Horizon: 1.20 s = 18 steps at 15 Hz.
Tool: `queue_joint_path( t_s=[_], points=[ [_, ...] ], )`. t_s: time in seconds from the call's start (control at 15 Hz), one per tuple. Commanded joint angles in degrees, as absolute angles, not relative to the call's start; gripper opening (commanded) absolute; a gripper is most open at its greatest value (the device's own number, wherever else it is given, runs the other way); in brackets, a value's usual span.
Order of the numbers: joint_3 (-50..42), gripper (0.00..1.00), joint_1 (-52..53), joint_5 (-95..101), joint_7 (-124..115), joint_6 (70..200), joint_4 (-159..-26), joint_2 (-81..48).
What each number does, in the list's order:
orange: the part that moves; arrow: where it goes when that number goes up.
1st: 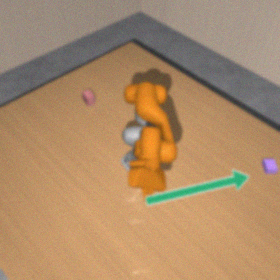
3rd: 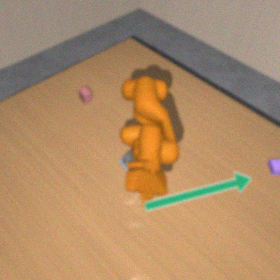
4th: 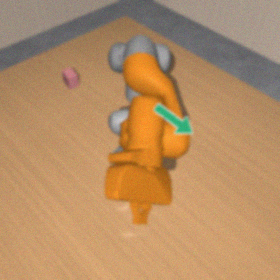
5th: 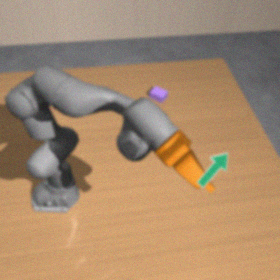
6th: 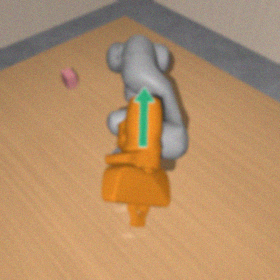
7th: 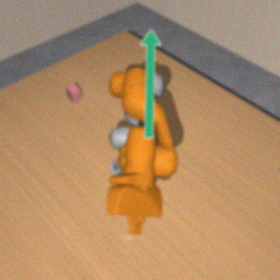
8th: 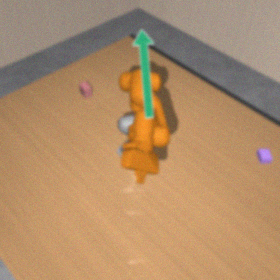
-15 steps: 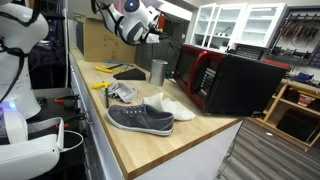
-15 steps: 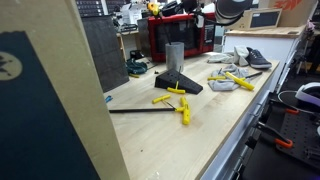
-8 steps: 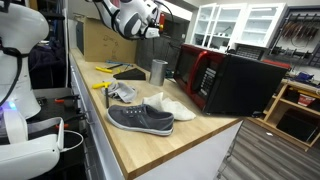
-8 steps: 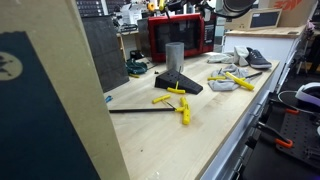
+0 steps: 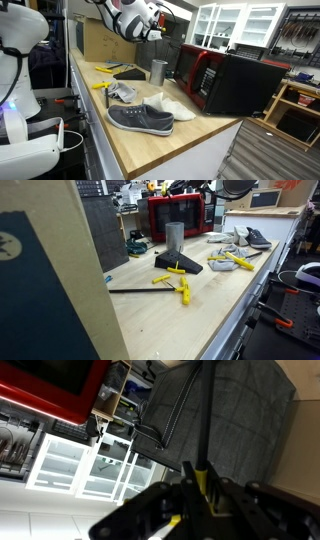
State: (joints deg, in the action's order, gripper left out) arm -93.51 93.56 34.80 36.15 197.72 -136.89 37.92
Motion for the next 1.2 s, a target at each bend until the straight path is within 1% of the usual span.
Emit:
queue_joint_path(
  t_s=[0.0, 0.33, 0.53, 0.87, 1.13],
  points=[
    [-96.96, 0.03, 98.46, 34.75, 38.90, 198.94, -133.02, 38.06],
    [-101.22, 0.03, 104.24, 34.72, 39.37, 198.92, -130.27, 38.98],
    [-102.61, 0.03, 104.90, 34.68, 38.94, 198.94, -130.42, 39.32],
    [-102.13, 0.03, 100.07, 35.08, 38.15, 198.99, -131.69, 38.74],
    [-101.37, 0.03, 97.41, 35.88, 37.58, 198.80, -131.43, 43.31]
  ],
)
